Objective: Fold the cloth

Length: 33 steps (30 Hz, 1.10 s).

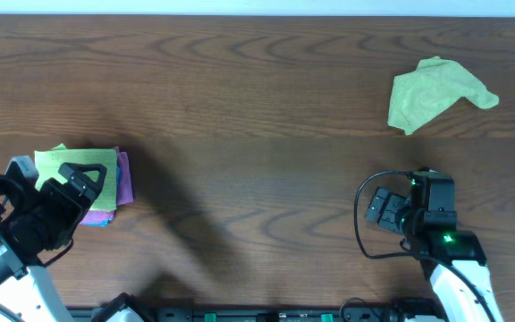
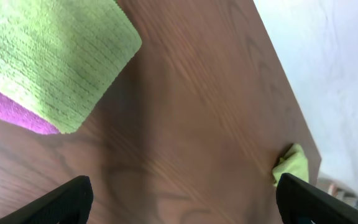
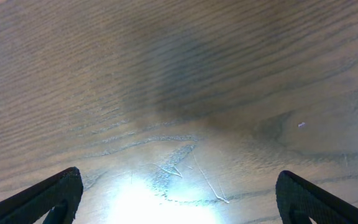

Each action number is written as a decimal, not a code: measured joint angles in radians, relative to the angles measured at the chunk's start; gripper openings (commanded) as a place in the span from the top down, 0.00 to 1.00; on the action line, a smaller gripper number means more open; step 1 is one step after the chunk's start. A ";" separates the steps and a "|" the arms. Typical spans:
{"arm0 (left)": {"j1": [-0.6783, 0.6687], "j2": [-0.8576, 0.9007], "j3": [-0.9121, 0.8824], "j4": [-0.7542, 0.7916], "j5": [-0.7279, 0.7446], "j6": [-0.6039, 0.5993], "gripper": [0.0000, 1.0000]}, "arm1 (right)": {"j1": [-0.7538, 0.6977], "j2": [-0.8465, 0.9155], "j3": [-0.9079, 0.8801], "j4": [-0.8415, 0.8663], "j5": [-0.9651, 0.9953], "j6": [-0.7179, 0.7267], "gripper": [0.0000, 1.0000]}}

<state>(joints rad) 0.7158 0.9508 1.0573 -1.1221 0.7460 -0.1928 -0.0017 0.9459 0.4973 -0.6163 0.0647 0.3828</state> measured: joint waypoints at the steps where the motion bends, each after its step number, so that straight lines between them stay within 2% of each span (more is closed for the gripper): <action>1: -0.001 0.000 0.000 0.000 -0.001 0.018 0.05 | 0.000 0.000 0.000 0.000 0.000 0.000 0.01; 4: -0.021 -0.008 0.000 0.009 -0.014 0.059 0.05 | 0.000 0.000 0.000 0.000 0.000 0.000 0.01; 7: -0.078 -0.049 -0.025 0.104 -0.039 0.077 0.05 | 0.000 0.000 0.000 0.000 0.000 0.000 0.01; 12: -0.270 -0.205 -0.267 0.485 -0.116 0.052 0.05 | 0.000 0.000 0.000 0.000 0.000 0.000 0.01; 15: -0.341 -0.273 -0.390 0.643 -0.155 0.036 0.05 | 0.000 0.000 0.000 0.001 0.002 0.000 0.01; 19: -0.440 -0.418 -0.548 0.774 -0.240 0.034 0.05 | 0.000 0.000 -0.001 0.000 0.003 0.000 0.01; 24: -0.514 -0.594 -0.663 0.790 -0.338 0.067 0.05 | 0.000 0.000 -0.001 0.000 0.003 0.000 0.01; 33: -0.599 -0.777 -0.786 0.782 -0.458 0.149 0.05 | 0.000 0.000 -0.001 0.000 0.003 0.000 0.01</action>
<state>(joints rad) 0.1173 0.1741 0.2710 -0.3401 0.2878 -0.0441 -0.0017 0.9459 0.4961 -0.6163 0.0681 0.3828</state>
